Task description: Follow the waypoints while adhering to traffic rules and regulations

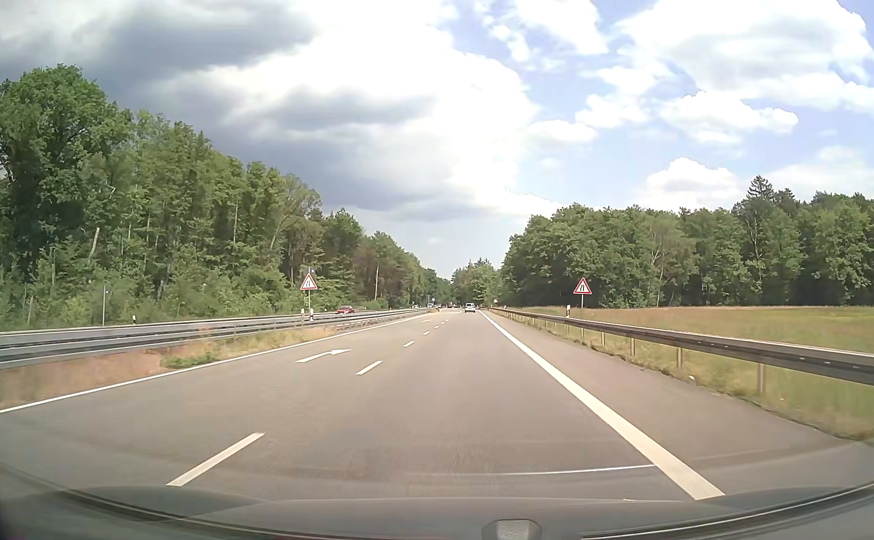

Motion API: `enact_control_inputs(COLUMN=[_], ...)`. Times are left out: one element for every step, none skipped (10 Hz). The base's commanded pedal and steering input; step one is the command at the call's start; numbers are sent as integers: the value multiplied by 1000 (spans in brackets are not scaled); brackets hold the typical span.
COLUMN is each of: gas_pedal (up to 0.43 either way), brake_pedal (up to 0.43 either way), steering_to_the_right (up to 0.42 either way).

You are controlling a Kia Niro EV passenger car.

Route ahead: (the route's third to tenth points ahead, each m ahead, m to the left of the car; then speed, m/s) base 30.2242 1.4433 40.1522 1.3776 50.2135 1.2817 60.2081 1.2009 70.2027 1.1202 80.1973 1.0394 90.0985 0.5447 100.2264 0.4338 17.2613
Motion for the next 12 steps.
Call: enact_control_inputs(gas_pedal=[87, 87, 87, 87, 87, 87, 87, 87, 87, 87, 87, 87], brake_pedal=[37, 37, 37, 30, 37, 30, 37, 30, 37, 37, 37, 37], steering_to_the_right=[0, 0, 0, 1, 1, 1, 1, 1, 1, 1, 1, 1])
